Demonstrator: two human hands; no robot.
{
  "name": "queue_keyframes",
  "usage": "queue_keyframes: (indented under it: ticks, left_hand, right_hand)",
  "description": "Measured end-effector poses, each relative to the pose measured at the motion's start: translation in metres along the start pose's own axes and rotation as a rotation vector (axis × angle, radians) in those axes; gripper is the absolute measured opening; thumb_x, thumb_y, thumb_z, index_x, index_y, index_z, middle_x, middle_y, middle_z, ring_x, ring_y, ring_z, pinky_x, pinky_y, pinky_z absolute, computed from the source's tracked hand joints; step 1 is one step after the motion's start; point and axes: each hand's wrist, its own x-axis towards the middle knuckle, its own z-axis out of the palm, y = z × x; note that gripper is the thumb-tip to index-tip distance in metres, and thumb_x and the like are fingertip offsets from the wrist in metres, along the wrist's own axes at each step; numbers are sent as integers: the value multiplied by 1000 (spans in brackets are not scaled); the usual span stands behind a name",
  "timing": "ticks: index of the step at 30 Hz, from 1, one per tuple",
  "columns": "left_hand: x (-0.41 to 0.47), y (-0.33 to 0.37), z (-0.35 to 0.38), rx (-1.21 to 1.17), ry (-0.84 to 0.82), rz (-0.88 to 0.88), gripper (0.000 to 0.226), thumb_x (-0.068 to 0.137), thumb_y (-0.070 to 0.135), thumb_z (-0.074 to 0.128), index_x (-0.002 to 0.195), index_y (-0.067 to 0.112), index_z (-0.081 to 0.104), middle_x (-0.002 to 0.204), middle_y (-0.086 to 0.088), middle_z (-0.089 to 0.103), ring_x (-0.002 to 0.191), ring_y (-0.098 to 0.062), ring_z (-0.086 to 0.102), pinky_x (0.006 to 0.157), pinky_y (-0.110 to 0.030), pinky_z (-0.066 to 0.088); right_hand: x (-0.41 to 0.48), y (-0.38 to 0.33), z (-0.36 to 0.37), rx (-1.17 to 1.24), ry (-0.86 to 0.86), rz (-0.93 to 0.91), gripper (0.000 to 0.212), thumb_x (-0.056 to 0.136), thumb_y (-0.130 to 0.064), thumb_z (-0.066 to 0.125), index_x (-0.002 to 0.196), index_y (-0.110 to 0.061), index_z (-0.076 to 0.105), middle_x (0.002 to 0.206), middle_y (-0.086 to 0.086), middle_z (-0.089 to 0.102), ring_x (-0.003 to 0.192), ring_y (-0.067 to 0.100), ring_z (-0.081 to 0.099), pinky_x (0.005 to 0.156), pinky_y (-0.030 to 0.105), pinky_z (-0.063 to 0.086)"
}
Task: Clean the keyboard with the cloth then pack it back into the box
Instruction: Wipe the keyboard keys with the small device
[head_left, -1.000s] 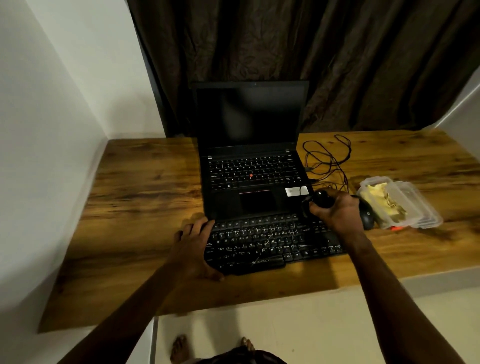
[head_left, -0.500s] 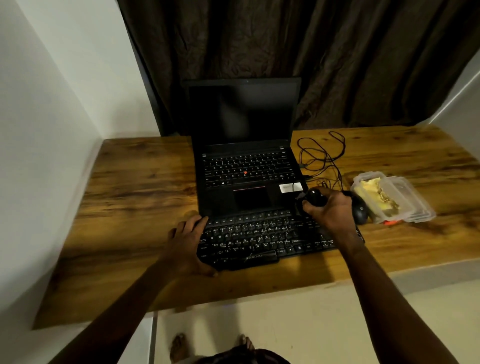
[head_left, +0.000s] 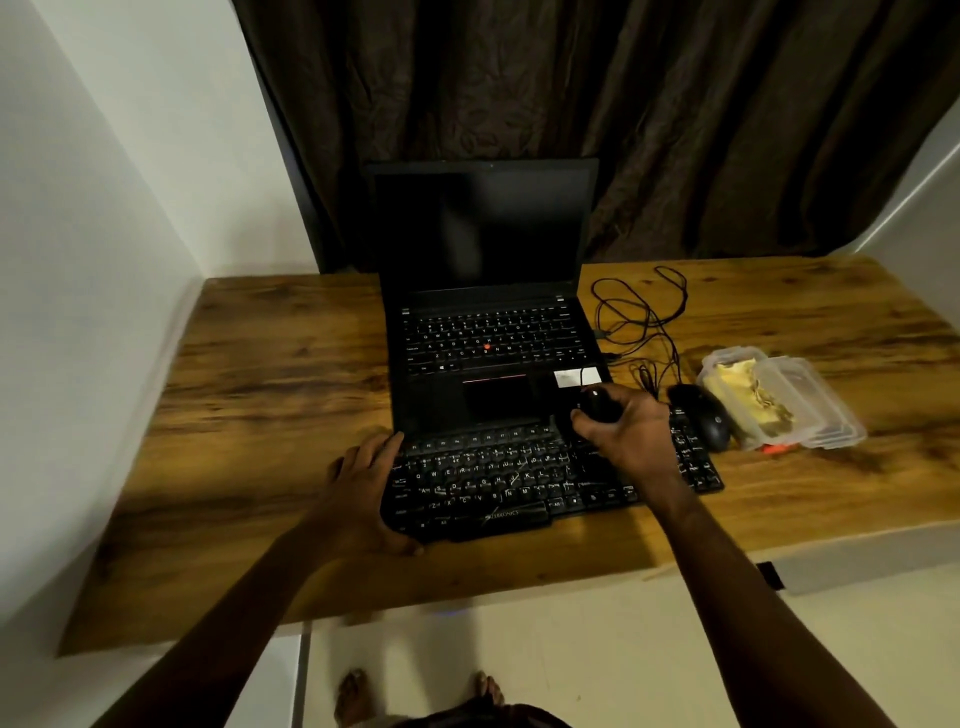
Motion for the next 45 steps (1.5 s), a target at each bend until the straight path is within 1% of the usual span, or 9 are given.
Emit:
queue_keyframes:
  ticks: [6, 9, 13, 18, 23, 30, 37, 41, 45]
  left_hand:
    - [1, -12, -4, -21, -34, 36, 155, 35, 78, 78, 158, 20, 4, 160, 2, 10, 145, -20, 12, 119, -39, 8]
    - [3, -15, -1, -11, -10, 38, 155, 34, 78, 78, 158, 20, 6, 159, 2, 15, 144, -20, 14, 119, -41, 10]
    - [6, -19, 5, 0, 27, 50, 155, 31, 85, 69, 157, 19, 8, 159, -1, 19, 143, -21, 18, 119, -43, 13]
    - [7, -22, 5, -23, 18, 67, 155, 32, 84, 71, 157, 20, 5, 159, 1, 16, 144, -20, 14, 119, -44, 9]
    - [8, -22, 5, -13, 11, 72, 155, 33, 85, 69, 157, 19, 5, 158, 0, 17, 144, -22, 15, 118, -45, 11]
    - [8, -22, 4, -29, 0, 76, 157, 30, 90, 65, 157, 20, 4, 160, 1, 14, 145, -22, 14, 119, -46, 9]
    - [8, -21, 5, -2, 9, 66, 152, 36, 83, 73, 157, 21, 5, 159, 2, 15, 144, -21, 16, 118, -46, 10]
    - [9, -23, 7, 10, 8, 61, 153, 33, 88, 68, 157, 22, 6, 159, 1, 17, 144, -23, 17, 117, -47, 12]
    - [8, -22, 5, 8, 6, 64, 153, 34, 87, 69, 157, 22, 6, 159, 2, 15, 144, -22, 17, 118, -48, 12]
  right_hand:
    - [2, -1, -9, -131, 48, 6, 11, 79, -18, 80, 88, -16, 73, 77, -8, 70, 72, 8, 67, 60, 5, 48]
    - [2, 10, -18, -236, 126, 34, 24, 74, -33, 79, 95, -22, 74, 81, -5, 71, 84, 18, 67, 73, 13, 53]
    - [-3, 0, -20, -198, 77, 48, 22, 77, -17, 81, 97, -21, 74, 79, -5, 69, 71, 5, 64, 60, -4, 41]
    - [-7, -1, -12, -97, 78, 69, 19, 79, -13, 80, 97, -14, 75, 75, -4, 70, 57, -9, 61, 52, 6, 47]
    - [-7, 1, -28, -232, 161, 29, 15, 75, -18, 83, 85, -21, 72, 70, -5, 67, 65, 10, 65, 56, 1, 42]
    - [-7, -4, -3, -57, 74, 7, 16, 78, -13, 81, 92, -15, 75, 82, -1, 74, 71, 9, 68, 64, 10, 51]
    - [-13, -9, -10, -160, 99, 7, 15, 77, -12, 81, 90, -16, 74, 75, -3, 70, 62, 4, 64, 59, 1, 44]
    - [-17, -16, 13, -106, -11, 6, 20, 79, -18, 81, 97, -17, 73, 86, -4, 71, 77, 8, 67, 62, 9, 52]
    - [-16, -9, 11, -47, 27, 39, 18, 79, -17, 80, 96, -17, 73, 86, -1, 74, 73, 12, 69, 60, 15, 53]
